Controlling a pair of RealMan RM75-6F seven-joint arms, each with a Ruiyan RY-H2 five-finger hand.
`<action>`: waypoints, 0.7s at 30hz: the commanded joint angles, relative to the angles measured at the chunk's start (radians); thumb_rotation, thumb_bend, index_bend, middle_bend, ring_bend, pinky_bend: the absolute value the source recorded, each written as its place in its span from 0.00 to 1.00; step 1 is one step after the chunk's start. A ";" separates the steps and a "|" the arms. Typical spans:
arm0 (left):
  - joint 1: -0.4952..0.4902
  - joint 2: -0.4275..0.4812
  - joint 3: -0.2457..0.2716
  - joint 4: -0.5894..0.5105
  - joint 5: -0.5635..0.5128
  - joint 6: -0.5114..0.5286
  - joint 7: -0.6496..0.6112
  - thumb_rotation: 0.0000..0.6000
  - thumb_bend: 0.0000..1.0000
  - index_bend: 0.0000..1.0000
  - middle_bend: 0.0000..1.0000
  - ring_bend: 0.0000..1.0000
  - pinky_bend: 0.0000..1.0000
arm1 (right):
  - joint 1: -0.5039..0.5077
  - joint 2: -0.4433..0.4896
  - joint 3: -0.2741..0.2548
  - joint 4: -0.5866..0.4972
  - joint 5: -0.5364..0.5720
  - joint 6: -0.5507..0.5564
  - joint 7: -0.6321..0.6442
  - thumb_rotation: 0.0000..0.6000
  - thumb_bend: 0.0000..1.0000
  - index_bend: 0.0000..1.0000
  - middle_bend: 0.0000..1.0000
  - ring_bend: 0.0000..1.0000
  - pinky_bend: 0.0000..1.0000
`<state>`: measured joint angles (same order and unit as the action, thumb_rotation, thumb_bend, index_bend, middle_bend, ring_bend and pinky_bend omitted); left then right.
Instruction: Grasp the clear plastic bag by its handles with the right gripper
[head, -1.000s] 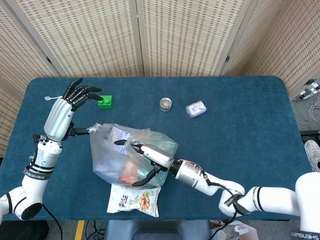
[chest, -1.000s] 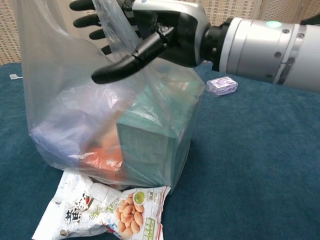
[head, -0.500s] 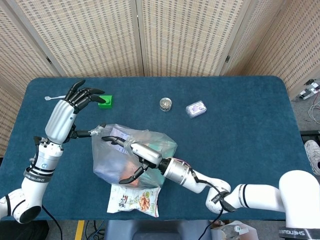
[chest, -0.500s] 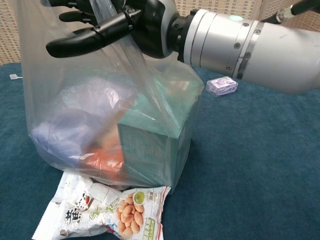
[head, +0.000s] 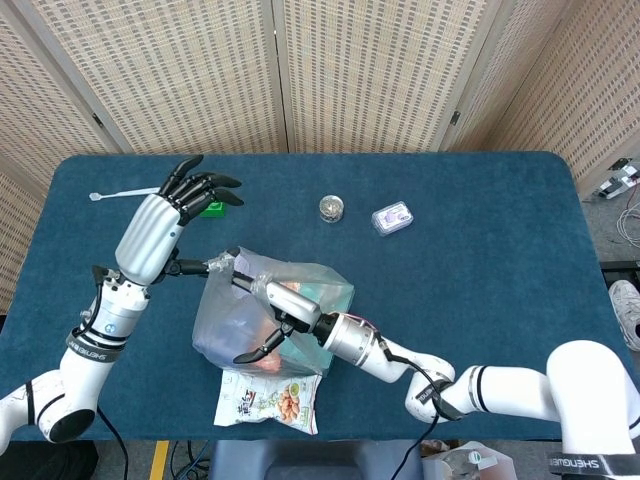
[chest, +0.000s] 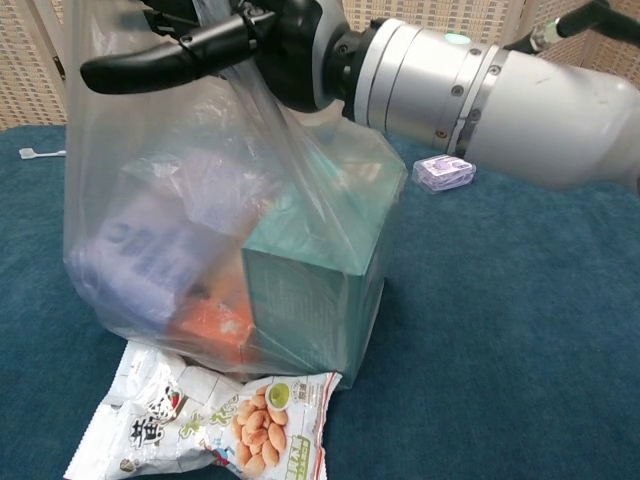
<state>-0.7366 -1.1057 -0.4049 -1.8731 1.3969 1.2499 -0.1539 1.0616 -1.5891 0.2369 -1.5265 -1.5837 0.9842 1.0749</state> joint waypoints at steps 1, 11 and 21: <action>-0.015 -0.005 -0.006 -0.007 -0.014 -0.015 0.017 1.00 0.20 0.33 0.25 0.20 0.05 | 0.001 0.004 0.000 -0.005 -0.007 0.010 0.006 1.00 0.00 0.00 0.06 0.00 0.10; -0.042 0.008 -0.014 -0.046 -0.037 -0.049 0.059 1.00 0.19 0.31 0.24 0.19 0.05 | 0.006 0.014 0.001 -0.012 -0.009 0.026 0.032 1.00 0.00 0.00 0.06 0.00 0.10; -0.100 -0.005 -0.023 -0.082 -0.088 -0.112 0.129 1.00 0.16 0.29 0.24 0.18 0.05 | 0.017 0.017 0.002 -0.014 -0.007 0.026 0.055 1.00 0.00 0.00 0.06 0.00 0.10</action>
<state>-0.8262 -1.1047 -0.4273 -1.9518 1.3163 1.1482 -0.0350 1.0774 -1.5721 0.2388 -1.5398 -1.5915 1.0113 1.1293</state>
